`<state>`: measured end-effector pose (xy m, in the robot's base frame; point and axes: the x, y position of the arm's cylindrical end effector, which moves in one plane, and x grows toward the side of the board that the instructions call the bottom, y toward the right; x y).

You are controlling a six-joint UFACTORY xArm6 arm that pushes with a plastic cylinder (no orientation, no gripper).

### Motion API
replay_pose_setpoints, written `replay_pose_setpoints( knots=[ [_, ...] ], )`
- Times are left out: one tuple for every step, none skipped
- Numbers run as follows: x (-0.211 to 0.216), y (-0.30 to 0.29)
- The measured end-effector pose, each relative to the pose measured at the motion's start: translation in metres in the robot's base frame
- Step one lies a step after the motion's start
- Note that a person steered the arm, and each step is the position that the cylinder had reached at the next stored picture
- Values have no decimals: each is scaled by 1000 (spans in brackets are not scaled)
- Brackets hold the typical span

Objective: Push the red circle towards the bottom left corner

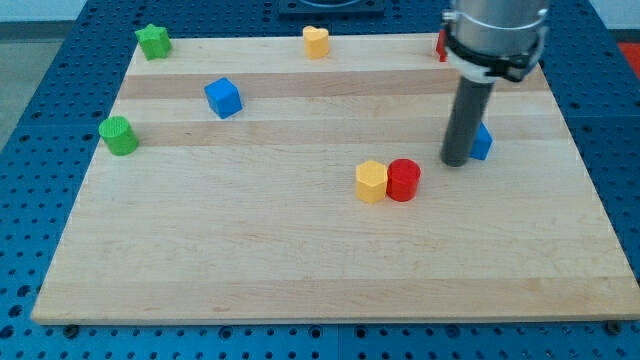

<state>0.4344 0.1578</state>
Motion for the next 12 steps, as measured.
replay_pose_setpoints(
  knots=[
    [-7, 23],
    [-8, 33],
    [7, 31],
    [7, -15],
    [15, -78],
    [45, -113],
    [45, -110],
    [38, -60],
    [58, -36],
    [63, -88],
    [63, -149],
    [58, -106]
  ],
)
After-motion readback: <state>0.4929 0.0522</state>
